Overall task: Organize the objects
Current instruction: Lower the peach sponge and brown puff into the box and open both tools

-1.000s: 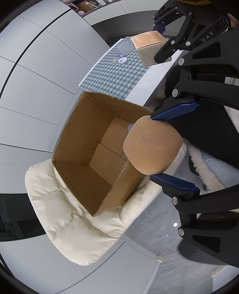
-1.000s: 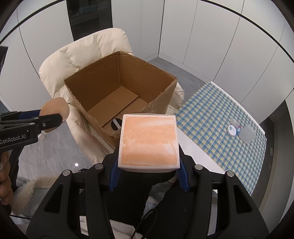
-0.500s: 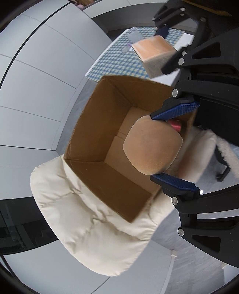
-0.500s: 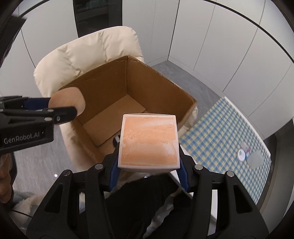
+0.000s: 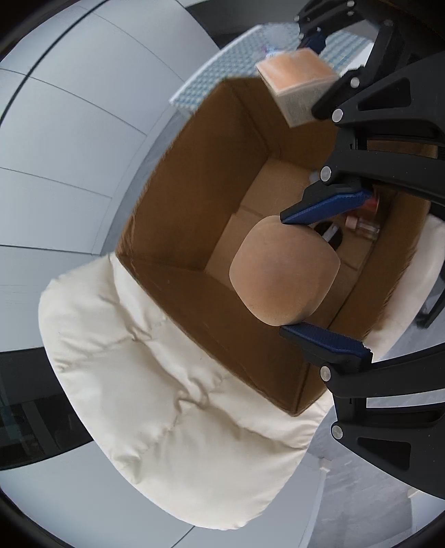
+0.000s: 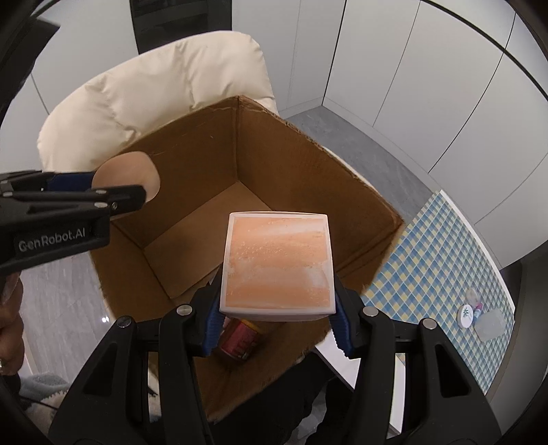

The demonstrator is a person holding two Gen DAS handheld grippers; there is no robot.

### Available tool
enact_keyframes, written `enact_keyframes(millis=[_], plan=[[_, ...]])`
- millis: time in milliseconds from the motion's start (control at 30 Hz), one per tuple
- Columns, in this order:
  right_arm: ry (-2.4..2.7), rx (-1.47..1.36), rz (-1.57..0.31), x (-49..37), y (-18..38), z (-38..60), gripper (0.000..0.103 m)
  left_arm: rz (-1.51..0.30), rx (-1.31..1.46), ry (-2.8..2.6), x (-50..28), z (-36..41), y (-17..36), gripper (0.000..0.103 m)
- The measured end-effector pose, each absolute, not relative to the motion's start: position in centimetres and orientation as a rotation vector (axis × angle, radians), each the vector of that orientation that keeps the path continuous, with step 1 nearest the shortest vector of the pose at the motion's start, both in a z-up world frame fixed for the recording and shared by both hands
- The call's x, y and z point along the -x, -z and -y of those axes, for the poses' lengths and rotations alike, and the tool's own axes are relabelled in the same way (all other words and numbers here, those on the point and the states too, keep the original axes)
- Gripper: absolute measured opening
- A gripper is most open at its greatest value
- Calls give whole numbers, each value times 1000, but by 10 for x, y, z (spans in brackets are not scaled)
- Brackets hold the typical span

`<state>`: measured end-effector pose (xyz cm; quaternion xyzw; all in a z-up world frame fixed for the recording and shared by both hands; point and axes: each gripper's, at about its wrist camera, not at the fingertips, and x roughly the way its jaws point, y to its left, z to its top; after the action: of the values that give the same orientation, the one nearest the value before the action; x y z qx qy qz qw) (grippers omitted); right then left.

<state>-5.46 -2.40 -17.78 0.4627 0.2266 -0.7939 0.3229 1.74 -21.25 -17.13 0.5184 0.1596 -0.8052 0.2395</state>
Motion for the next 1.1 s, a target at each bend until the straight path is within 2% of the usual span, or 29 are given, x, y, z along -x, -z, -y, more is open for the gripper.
enact_keyframes(millis=[467,600,633,667,700,767,1100], plan=[[2055,-1247,-585,57,191,42,54,-429,-1439,2204,-21,214,177,58],[2065,-1242,-570,57,190,41,55,-445,-1448,2224,-21,213,175,68],[2068,-1240,-566,57,189,41,71,-477,-1451,2235,-22,213,174,73],[2073,-1243,-571,58,189,42,97,-496,-1453,2241,-22,215,173,75],[2095,-1232,-579,58,187,42,103,-512,-1452,2243,-23,216,173,79],[2127,-1189,-593,55,182,40,103,-513,-1446,2234,-23,217,173,83],[2128,-1210,-633,55,189,45,103,-502,-1449,2230,-24,219,172,83]])
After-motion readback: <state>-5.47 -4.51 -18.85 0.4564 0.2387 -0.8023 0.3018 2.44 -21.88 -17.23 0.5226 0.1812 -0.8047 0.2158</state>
